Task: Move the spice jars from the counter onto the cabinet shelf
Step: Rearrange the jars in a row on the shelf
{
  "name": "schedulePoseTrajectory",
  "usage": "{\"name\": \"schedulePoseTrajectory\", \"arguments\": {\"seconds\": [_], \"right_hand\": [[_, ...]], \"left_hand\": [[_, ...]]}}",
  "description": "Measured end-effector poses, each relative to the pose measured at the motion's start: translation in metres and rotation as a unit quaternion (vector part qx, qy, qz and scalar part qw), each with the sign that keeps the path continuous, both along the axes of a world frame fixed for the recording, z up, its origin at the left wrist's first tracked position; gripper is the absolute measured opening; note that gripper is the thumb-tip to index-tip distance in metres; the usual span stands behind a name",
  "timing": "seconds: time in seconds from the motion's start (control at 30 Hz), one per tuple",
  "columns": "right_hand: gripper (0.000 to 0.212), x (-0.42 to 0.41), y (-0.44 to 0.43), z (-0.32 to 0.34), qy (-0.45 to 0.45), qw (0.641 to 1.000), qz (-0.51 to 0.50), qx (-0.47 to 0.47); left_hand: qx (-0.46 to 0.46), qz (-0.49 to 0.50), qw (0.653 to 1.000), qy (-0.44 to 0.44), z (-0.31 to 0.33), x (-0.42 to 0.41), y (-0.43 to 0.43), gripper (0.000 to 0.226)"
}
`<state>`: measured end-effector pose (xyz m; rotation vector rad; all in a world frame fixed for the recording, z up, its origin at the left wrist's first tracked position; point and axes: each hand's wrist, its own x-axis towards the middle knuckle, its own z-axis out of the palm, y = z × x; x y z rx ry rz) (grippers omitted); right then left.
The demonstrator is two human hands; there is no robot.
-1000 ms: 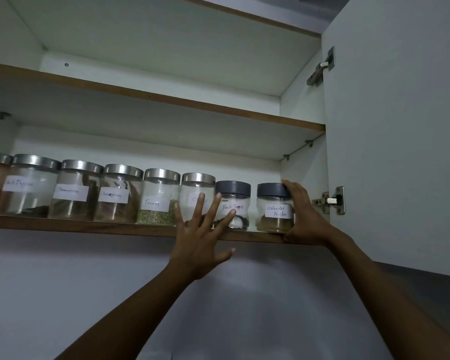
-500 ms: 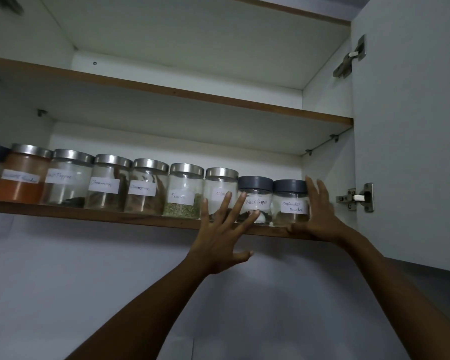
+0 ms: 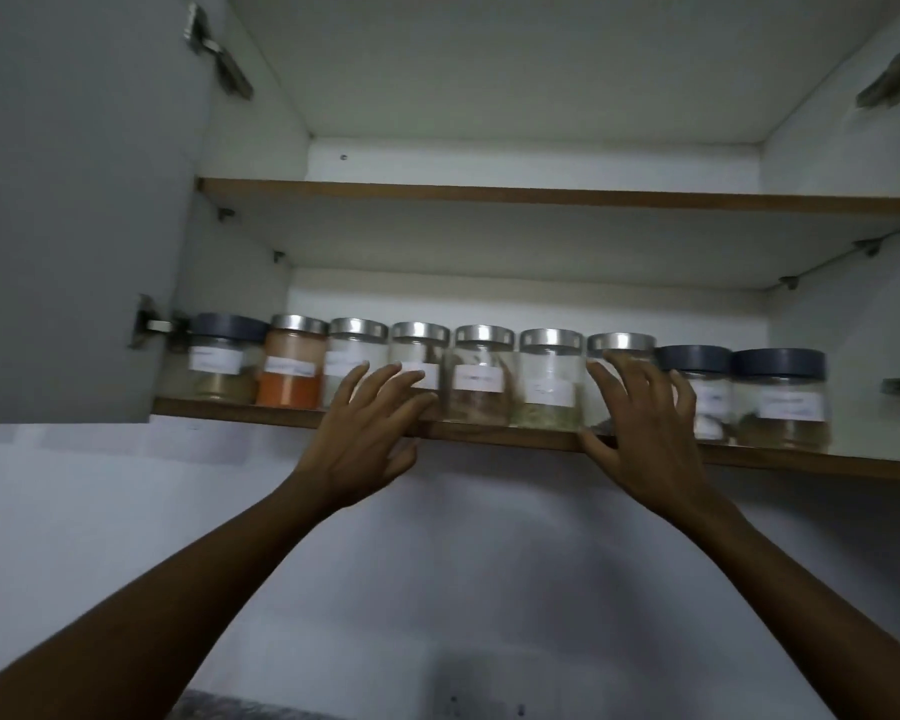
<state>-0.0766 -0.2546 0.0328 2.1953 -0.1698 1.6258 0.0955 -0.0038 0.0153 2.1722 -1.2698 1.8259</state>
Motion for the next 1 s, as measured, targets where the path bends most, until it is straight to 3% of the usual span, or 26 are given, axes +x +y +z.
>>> {"name": "schedulePoseTrajectory", "arguments": {"seconds": [0.4,0.53,0.63,0.8,0.9,1.0], "right_hand": [[0.065,0.142,0.176,0.003,0.061,0.997,0.041,-0.009],[0.068,0.172,0.212,0.008,0.055,0.996,0.055,-0.034],[0.082,0.187,0.234,0.023,0.065,0.995,0.047,-0.065],[0.108,0.202,0.263,0.055,0.12,0.987,-0.076,-0.068],[0.111,0.208,0.274,0.071,0.158,0.975,-0.131,-0.089],[0.106,0.216,0.276,0.075,0.182,0.965,-0.153,-0.111]], "left_hand": [[-0.117,0.065,0.99,0.049,0.031,0.091,0.175,0.057],[-0.045,0.111,0.989,0.092,0.048,0.115,0.198,0.094],[-0.012,0.162,0.984,0.07,0.069,0.121,0.198,0.105],[0.043,0.227,0.972,0.038,0.094,0.124,0.185,0.092],[0.056,0.229,0.971,0.039,0.099,0.126,0.177,0.066],[0.048,0.23,0.971,0.047,0.1,0.127,0.177,0.07]]}}
